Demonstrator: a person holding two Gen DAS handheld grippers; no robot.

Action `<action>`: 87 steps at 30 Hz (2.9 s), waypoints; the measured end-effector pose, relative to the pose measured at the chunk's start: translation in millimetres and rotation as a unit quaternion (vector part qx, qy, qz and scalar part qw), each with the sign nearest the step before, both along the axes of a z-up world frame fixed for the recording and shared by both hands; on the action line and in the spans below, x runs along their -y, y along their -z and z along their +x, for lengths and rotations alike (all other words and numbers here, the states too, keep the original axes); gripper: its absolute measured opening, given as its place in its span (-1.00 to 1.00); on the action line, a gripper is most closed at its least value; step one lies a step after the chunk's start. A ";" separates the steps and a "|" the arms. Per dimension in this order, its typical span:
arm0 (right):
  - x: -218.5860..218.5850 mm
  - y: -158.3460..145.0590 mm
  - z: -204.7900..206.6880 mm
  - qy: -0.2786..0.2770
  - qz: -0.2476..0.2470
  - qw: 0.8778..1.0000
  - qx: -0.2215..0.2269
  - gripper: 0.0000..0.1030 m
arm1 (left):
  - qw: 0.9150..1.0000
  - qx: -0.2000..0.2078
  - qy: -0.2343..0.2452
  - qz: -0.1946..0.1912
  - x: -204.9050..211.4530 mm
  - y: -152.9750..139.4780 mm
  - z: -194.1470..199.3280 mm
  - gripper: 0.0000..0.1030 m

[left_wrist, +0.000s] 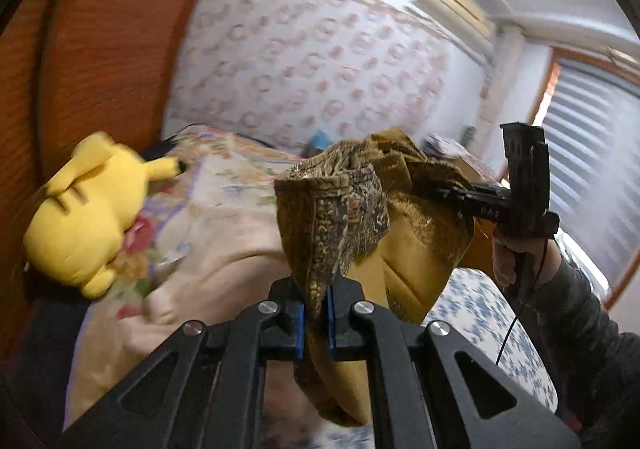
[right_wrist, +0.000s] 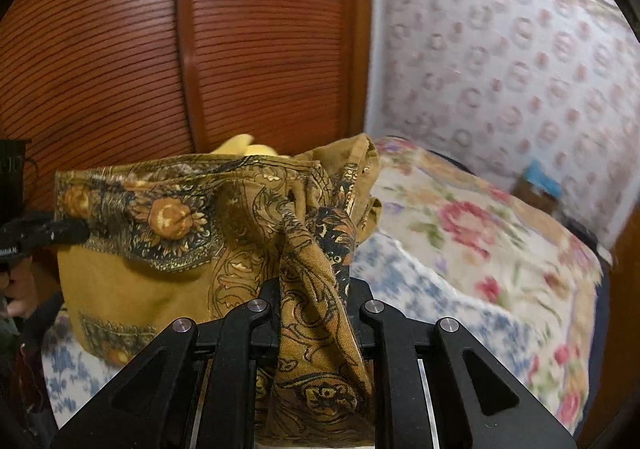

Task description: Fold small clothes

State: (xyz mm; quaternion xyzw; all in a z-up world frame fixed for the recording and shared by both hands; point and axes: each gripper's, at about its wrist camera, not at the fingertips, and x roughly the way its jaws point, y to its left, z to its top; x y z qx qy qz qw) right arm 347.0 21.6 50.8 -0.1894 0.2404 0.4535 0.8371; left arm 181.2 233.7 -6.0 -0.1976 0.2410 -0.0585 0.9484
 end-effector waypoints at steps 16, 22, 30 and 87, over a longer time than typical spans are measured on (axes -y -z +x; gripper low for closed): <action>-124.1 60.0 51.8 0.032 -0.050 0.998 0.019 -0.23 | 0.990 -0.080 -0.096 0.067 -33.5 73.1 -4.5 -0.72; -96.5 45.3 31.9 0.013 0.009 1.000 0.024 -0.04 | 0.989 -0.061 -0.100 0.086 -31.8 61.8 -17.9 0.00; -101.8 94.5 30.7 0.011 -0.025 0.999 -0.037 -0.03 | 0.987 -0.031 -0.095 0.126 -13.3 36.7 -20.7 0.28; 282.6 26.2 -248.5 0.334 0.126 0.931 0.072 0.52 | 0.982 0.028 0.024 0.187 222.0 -29.6 -80.7 0.31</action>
